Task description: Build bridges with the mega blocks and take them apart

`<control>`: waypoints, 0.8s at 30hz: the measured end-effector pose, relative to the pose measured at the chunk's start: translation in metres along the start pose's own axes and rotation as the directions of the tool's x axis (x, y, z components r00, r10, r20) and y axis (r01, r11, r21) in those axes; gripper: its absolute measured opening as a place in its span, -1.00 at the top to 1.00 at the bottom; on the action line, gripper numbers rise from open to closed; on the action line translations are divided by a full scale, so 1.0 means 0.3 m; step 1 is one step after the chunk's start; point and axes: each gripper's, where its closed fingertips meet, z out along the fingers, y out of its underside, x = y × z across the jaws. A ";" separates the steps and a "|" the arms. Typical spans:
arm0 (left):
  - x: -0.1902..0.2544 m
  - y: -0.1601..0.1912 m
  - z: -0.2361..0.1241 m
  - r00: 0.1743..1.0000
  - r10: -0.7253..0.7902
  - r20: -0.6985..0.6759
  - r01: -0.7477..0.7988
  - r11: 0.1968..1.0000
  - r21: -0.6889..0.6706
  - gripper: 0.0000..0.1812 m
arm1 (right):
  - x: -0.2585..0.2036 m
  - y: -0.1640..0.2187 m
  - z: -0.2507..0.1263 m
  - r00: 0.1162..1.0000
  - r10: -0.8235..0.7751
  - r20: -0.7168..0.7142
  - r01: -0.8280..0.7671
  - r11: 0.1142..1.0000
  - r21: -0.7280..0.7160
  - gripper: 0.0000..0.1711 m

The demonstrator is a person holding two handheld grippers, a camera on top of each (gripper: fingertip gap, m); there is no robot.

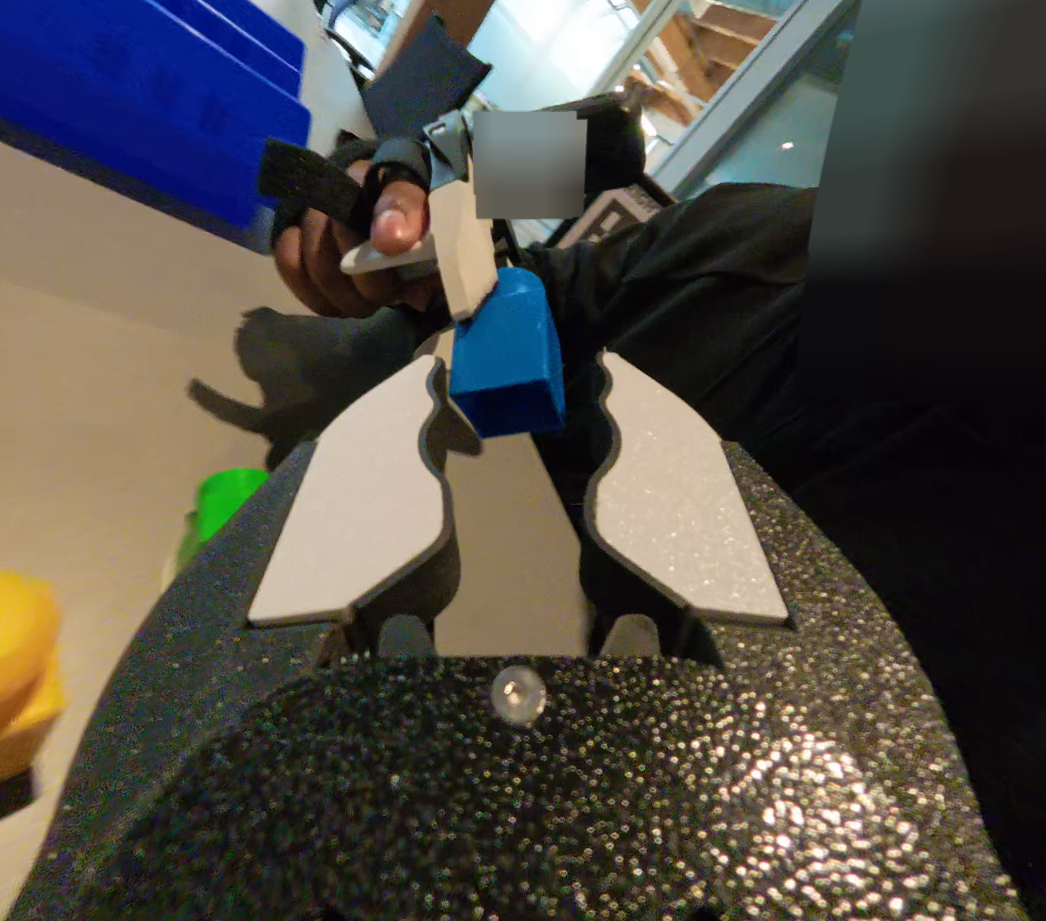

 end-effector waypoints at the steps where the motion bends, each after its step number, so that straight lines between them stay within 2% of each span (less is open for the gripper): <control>1: -0.007 -0.017 -0.024 0.998 0.041 0.048 -0.042 0.999 0.009 0.45 | 0.016 0.011 -0.009 1.000 0.001 -0.010 -0.002 1.000 -0.022 0.59; 4: -0.065 -0.051 -0.125 0.954 0.153 0.258 -0.156 0.988 -0.012 0.45 | 0.091 0.081 -0.044 0.997 0.024 -0.069 -0.033 0.991 -0.129 0.59; 8: -0.186 -0.017 -0.267 0.829 0.236 0.507 -0.172 0.970 -0.171 0.42 | 0.143 0.236 -0.068 0.978 0.190 -0.086 -0.208 0.917 -0.341 0.59; 10: -0.225 0.017 -0.295 0.800 0.257 0.542 -0.149 0.961 -0.234 0.42 | 0.149 0.291 -0.062 0.961 0.265 -0.083 -0.274 0.857 -0.438 0.60; 13: -0.279 0.051 -0.299 0.787 0.252 0.563 -0.124 0.959 -0.256 0.41 | 0.149 0.360 -0.046 0.938 0.344 -0.050 -0.305 0.747 -0.591 0.59; 16: -0.334 0.069 -0.312 0.743 0.303 0.597 -0.157 0.946 -0.284 0.28 | 0.170 0.385 -0.020 0.920 0.392 -0.023 -0.310 0.690 -0.654 0.59; 18: -0.356 0.040 -0.335 0.668 0.374 0.644 -0.245 0.927 -0.284 0.02 | 0.175 0.386 0.000 0.904 0.427 0.008 -0.308 0.665 -0.681 0.59; 21: -0.344 -0.021 -0.361 0.570 0.448 0.689 -0.393 0.885 -0.251 -0.15 | 0.175 0.398 0.028 0.903 0.428 0.050 -0.266 0.645 -0.717 0.59; 24: -0.316 -0.062 -0.372 0.465 0.536 0.705 -0.521 0.809 -0.271 -0.08 | 0.154 0.429 0.039 0.892 0.446 0.076 -0.242 0.612 -0.753 0.59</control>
